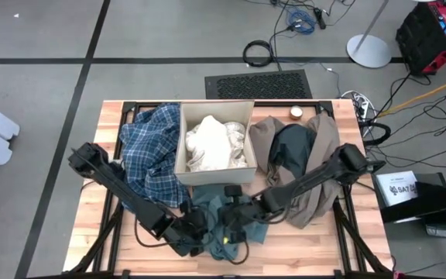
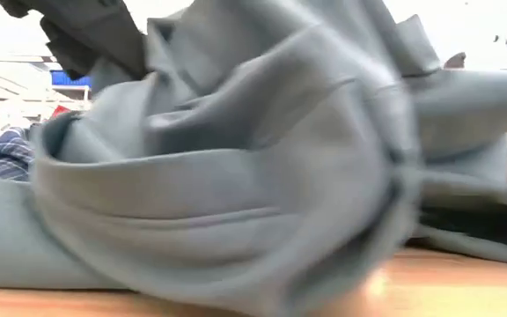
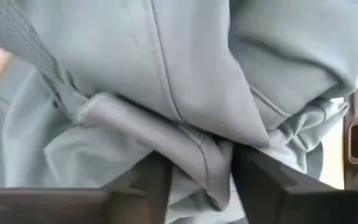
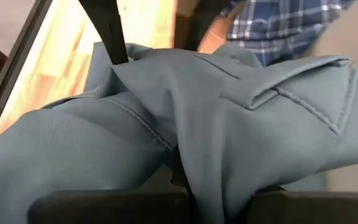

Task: Sort clothes
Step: Put the blue, green pants into the laundry organizer

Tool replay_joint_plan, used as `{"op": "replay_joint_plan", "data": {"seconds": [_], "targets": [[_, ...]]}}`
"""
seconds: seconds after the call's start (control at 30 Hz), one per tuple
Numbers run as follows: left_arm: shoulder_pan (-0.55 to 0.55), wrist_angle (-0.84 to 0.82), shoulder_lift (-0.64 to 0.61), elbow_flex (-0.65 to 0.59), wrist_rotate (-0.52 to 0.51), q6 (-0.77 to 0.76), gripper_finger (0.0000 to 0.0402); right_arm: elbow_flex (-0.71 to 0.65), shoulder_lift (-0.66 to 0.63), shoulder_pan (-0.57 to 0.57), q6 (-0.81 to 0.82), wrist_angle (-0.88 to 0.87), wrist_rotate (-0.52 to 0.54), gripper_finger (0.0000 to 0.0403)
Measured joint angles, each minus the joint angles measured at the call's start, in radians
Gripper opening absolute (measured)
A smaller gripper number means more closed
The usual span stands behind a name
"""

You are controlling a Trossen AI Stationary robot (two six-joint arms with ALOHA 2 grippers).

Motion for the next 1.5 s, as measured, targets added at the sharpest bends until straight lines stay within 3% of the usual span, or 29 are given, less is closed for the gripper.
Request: {"op": "replay_joint_plan", "data": {"seconds": [0.23,0.4,0.5,0.63,0.8,0.87,1.07,1.27,1.5], "targets": [[-0.021,-0.138,-0.169,0.000,0.058,-0.030,0.0237,0.001,0.107,-0.059,-0.010,0.064,-0.061,0.0013],[-0.095,-0.272,-0.307,-0.004,-0.075,-0.097,0.0238,0.004,0.171,-0.085,0.007,0.072,-0.131,0.0014],[-0.124,-0.294,-0.362,-0.073,-0.137,-0.210,0.0239,0.005,0.190,-0.086,0.028,0.072,-0.152,0.0014],[-0.137,-0.152,-0.383,-0.257,-0.135,-0.387,0.0239,0.005,0.189,-0.085,0.033,0.072,-0.153,0.0014],[-0.130,0.427,-0.363,-0.507,-0.131,-0.408,0.0239,0.002,0.183,-0.084,0.034,0.093,-0.157,0.0015],[-0.121,0.575,-0.358,-0.576,-0.165,-0.408,0.0239,0.002,0.183,-0.084,0.032,0.096,-0.157,0.0015],[-0.089,0.509,-0.358,-0.650,-0.227,-0.668,0.0239,0.001,0.183,-0.084,0.031,0.099,-0.176,0.0015],[-0.051,0.529,-0.359,-0.650,-0.222,-0.630,0.0239,0.001,0.183,-0.081,0.030,0.107,-0.186,0.0015],[0.023,0.454,-0.357,-0.650,-0.108,-0.649,0.0239,0.000,0.183,-0.081,0.027,0.108,-0.187,0.0015]]}}
